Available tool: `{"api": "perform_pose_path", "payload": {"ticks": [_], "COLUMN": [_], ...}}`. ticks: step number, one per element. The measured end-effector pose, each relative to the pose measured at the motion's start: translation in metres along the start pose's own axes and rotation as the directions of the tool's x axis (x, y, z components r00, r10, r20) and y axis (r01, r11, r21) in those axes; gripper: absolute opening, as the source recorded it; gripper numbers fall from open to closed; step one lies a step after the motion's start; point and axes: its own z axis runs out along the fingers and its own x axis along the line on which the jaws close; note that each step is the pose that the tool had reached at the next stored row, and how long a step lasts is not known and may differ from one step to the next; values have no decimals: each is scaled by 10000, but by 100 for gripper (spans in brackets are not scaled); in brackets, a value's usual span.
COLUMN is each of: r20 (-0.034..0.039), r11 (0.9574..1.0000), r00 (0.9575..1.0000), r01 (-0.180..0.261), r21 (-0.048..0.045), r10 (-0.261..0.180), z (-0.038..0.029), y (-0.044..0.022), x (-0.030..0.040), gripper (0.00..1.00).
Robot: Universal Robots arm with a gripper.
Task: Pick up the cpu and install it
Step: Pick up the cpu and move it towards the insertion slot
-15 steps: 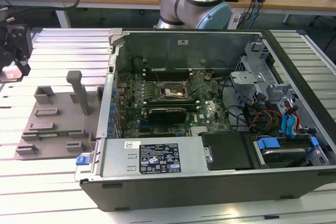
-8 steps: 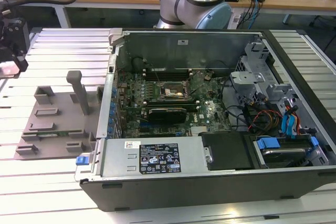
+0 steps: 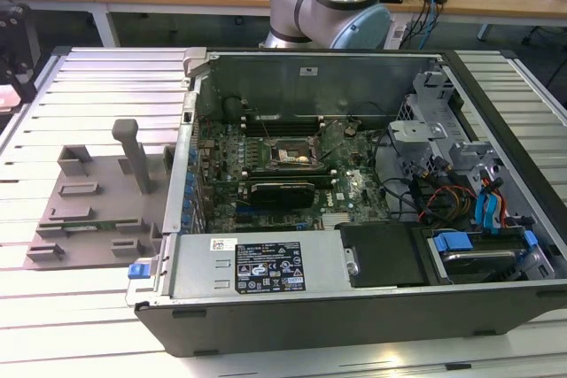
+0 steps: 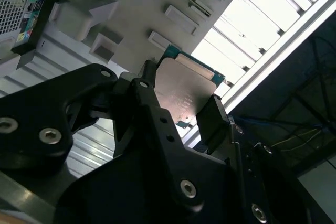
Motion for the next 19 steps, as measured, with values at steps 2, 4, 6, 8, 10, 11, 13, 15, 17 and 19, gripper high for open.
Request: {"api": "perform_pose_path", "payload": {"ticks": [2, 4, 6, 8, 10, 11, 13, 15, 17, 19], "r20": [0, 0, 0, 1, 1, 3, 1, 0, 0, 0], "r11": [10000, 10000, 10000, 10000, 10000, 10000, 10000, 10000, 10000, 10000], "r00": [10000, 10000, 10000, 10000, 10000, 10000, 10000, 10000, 10000, 10000], "r01": [0, 0, 0, 0, 0, 0, 0, 1, 0, 0], "r21": [0, -1, 0, -1, 0, -2, 0, 0, 0, 2], "r10": [0, 0, 0, 0, 0, 0, 0, -1, 0, 0], "z": [-77, -126, -181, -235, -255, -255, -258, -259, -258, -256], "y": [-1, -2, -2, -3, -3, -3, -3, -4, -7, -13], "x": [-2, -4, -6, -7, -8, -8, -8, -9, -39, -98], "gripper": [55, 55, 55, 55, 55, 55, 55, 55, 55, 55]}}
